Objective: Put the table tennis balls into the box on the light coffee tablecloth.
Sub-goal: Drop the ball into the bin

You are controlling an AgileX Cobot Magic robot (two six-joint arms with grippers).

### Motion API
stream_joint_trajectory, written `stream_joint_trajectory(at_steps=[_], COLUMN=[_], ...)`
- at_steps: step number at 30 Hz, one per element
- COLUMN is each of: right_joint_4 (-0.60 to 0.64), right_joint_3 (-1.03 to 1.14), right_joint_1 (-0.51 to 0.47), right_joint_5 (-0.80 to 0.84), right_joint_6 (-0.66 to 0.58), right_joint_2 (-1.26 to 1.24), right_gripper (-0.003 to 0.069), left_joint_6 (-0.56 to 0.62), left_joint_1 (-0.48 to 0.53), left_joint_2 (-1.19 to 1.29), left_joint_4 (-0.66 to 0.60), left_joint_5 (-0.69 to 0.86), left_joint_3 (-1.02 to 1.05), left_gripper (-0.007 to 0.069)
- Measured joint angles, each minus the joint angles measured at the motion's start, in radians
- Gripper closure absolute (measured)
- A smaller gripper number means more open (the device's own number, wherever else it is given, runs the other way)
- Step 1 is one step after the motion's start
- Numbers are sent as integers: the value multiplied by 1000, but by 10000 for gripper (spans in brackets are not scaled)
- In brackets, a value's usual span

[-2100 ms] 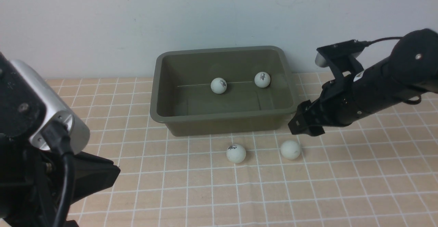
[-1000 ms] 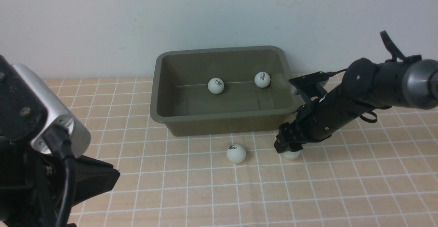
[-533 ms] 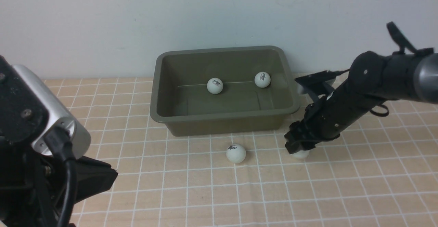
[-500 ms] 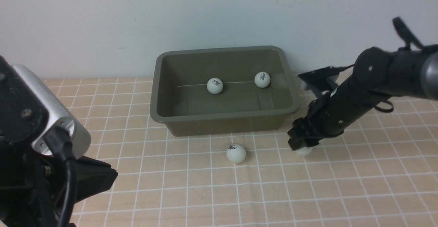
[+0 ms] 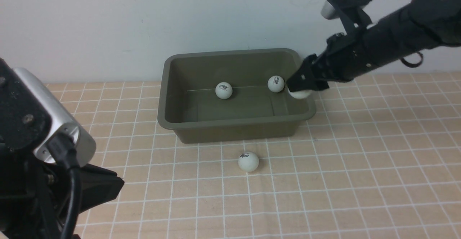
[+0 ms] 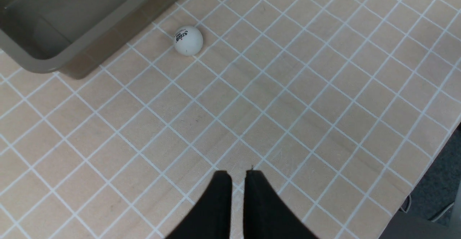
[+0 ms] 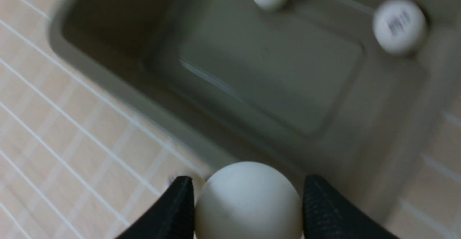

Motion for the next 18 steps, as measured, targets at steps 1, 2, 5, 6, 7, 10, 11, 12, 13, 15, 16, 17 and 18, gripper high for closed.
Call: stream_joint_trajectory(at_steps=[1,2,5,6,7,10,11,12,13,15,16,17,18], right_joint_4=[30,46,64,63,58,51,47,46,45,42,35,26,2], right_joint_3=[-46,-74,-208,-239,-262,-304,-322,-329,-339,-360,-373,-383,-398], right_joint_1=[0,0,0,0,0,0,0,0,0,0,0,0,0], right_joint_5=[12,20,58,68,76,90,90,89,86,85,87,89,94], right_joint_6=[-18,-26,-30,-25,-22,-20,-13,-8,-6,-6,-6,-3,6], right_joint_2=[40,63,180,209,229,265,275,276,276,276,275,273,267], right_gripper=[307,307,307,307,307,307,286,263,222,141,113,101,89], left_joint_6=[0,0,0,0,0,0,0,0,0,0,0,0,0], left_joint_1=[0,0,0,0,0,0,0,0,0,0,0,0,0], left_joint_2=[0,0,0,0,0,0,0,0,0,0,0,0,0], left_joint_4=[0,0,0,0,0,0,0,0,0,0,0,0,0], left_joint_5=[0,0,0,0,0,0,1,1,1,1,1,1,1], left_joint_3=[0,0,0,0,0,0,0,0,0,0,0,0,0], left_gripper=[621,621,621,621,621,621,621,621,621,621,621,621,621])
